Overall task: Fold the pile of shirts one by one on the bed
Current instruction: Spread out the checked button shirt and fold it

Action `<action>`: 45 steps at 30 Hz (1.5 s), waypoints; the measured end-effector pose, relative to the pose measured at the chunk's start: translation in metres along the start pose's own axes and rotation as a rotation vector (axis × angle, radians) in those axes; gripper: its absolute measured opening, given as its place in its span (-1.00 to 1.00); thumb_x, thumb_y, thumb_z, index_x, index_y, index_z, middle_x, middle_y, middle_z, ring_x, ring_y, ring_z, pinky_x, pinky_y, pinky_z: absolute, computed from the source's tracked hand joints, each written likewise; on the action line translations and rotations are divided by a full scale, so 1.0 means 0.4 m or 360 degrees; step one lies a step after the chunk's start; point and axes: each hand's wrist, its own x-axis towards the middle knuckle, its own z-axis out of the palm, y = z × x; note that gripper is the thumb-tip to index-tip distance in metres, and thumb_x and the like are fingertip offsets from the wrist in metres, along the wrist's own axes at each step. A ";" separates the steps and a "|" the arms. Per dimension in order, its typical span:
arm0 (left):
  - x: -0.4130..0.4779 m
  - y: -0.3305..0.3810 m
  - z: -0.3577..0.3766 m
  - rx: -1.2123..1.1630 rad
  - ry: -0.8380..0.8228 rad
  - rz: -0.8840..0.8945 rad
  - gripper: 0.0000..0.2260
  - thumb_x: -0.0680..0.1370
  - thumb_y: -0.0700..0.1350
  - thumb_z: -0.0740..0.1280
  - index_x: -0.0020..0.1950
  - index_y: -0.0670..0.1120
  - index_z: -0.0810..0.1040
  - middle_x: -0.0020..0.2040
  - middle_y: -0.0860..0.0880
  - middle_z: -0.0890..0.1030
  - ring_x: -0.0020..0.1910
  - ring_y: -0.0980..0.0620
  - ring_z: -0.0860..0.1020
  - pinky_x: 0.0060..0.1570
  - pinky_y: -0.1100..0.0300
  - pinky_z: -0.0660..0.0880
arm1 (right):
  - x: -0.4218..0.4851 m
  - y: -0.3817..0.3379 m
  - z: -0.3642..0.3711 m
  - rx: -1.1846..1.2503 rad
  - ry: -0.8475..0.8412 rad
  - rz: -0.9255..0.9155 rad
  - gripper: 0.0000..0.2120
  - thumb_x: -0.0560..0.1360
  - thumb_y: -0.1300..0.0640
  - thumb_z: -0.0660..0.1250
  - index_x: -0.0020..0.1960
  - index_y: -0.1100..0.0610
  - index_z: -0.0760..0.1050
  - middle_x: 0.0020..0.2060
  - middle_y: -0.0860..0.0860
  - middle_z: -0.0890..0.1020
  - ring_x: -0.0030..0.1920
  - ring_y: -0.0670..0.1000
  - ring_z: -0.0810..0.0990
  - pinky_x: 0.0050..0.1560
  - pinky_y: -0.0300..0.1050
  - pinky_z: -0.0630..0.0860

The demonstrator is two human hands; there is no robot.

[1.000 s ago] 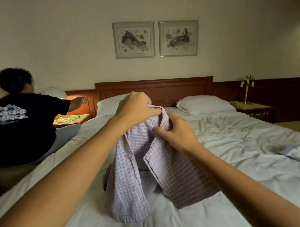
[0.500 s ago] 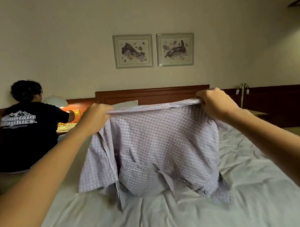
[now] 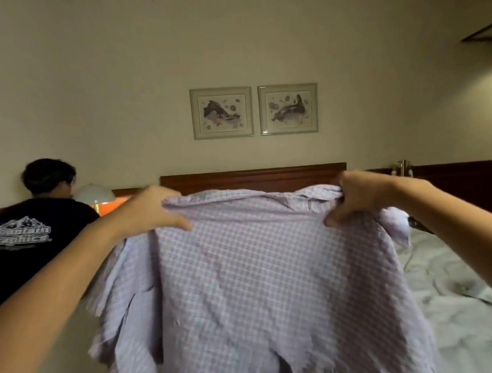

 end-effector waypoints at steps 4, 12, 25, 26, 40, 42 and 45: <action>0.085 -0.134 0.117 0.0150 -0.0588 -0.0277 -0.72 0.30 0.12 0.62 -0.15 0.00 0.69 -0.16 0.05 0.72 -0.17 0.03 0.66 -0.17 0.13 0.49 | 0.102 0.037 0.144 -0.0014 -0.0569 0.0040 -0.71 0.26 -0.06 0.63 -0.23 0.03 0.56 -0.47 -0.10 0.60 -0.51 -0.22 0.57 -0.63 -0.39 0.32; 0.518 -0.252 0.141 0.0628 0.0542 -0.0289 -0.75 0.49 -0.03 0.51 -0.08 -0.20 0.60 -0.07 -0.25 0.65 -0.06 -0.24 0.62 -0.16 0.02 0.49 | 0.527 0.095 0.184 -0.0270 0.0772 0.0287 -0.78 0.48 0.25 0.26 0.09 0.10 0.54 0.04 0.23 0.62 0.04 0.30 0.61 -0.08 0.02 0.48; 0.358 -0.425 0.288 0.1047 0.0298 0.0010 -0.64 0.42 -0.44 0.32 0.15 -0.15 0.62 0.13 -0.16 0.56 0.14 -0.21 0.47 0.08 -0.02 0.41 | 0.434 0.155 0.383 -0.0451 0.0613 -0.0115 -0.73 0.49 0.29 0.30 0.11 0.04 0.59 0.11 0.04 0.55 0.06 0.17 0.55 -0.11 0.00 0.50; 0.290 -0.455 0.345 0.1040 0.0120 -0.0069 -0.62 0.47 -0.39 0.31 0.23 -0.11 0.62 0.23 -0.12 0.56 0.23 -0.15 0.47 0.19 0.03 0.40 | 0.383 0.153 0.469 -0.0438 0.0396 -0.0143 -0.66 0.51 0.31 0.25 0.19 0.02 0.57 0.18 0.03 0.54 0.15 0.14 0.51 0.00 0.00 0.49; -0.419 -0.590 0.640 0.1021 -0.0922 -0.0538 -0.39 0.60 -0.39 0.03 0.59 0.06 0.24 0.56 0.08 0.29 0.47 0.04 0.36 0.43 0.18 0.27 | -0.190 0.089 0.979 0.0005 -0.0605 -0.0299 -0.33 0.57 0.38 0.05 0.60 -0.04 0.06 0.55 -0.02 0.26 0.47 -0.02 0.36 0.42 -0.15 0.29; -0.444 -0.583 0.602 0.1008 -0.0896 -0.0559 -0.43 0.62 -0.32 0.03 0.56 0.12 0.29 0.54 0.05 0.34 0.43 -0.02 0.41 0.38 0.13 0.36 | -0.212 0.075 0.964 0.0046 -0.0554 -0.0326 -0.29 0.54 0.40 0.05 0.61 -0.05 0.06 0.55 -0.03 0.25 0.45 0.01 0.38 0.41 -0.11 0.33; -0.478 -0.567 0.562 0.1044 -0.0860 -0.0579 -0.56 0.69 -0.14 0.08 0.53 0.19 0.33 0.53 0.02 0.36 0.41 -0.08 0.44 0.35 0.15 0.39 | -0.250 0.057 0.947 0.0063 -0.0524 -0.0419 -0.21 0.50 0.43 0.05 0.61 -0.12 0.01 0.56 -0.11 0.22 0.43 -0.01 0.41 0.34 -0.11 0.40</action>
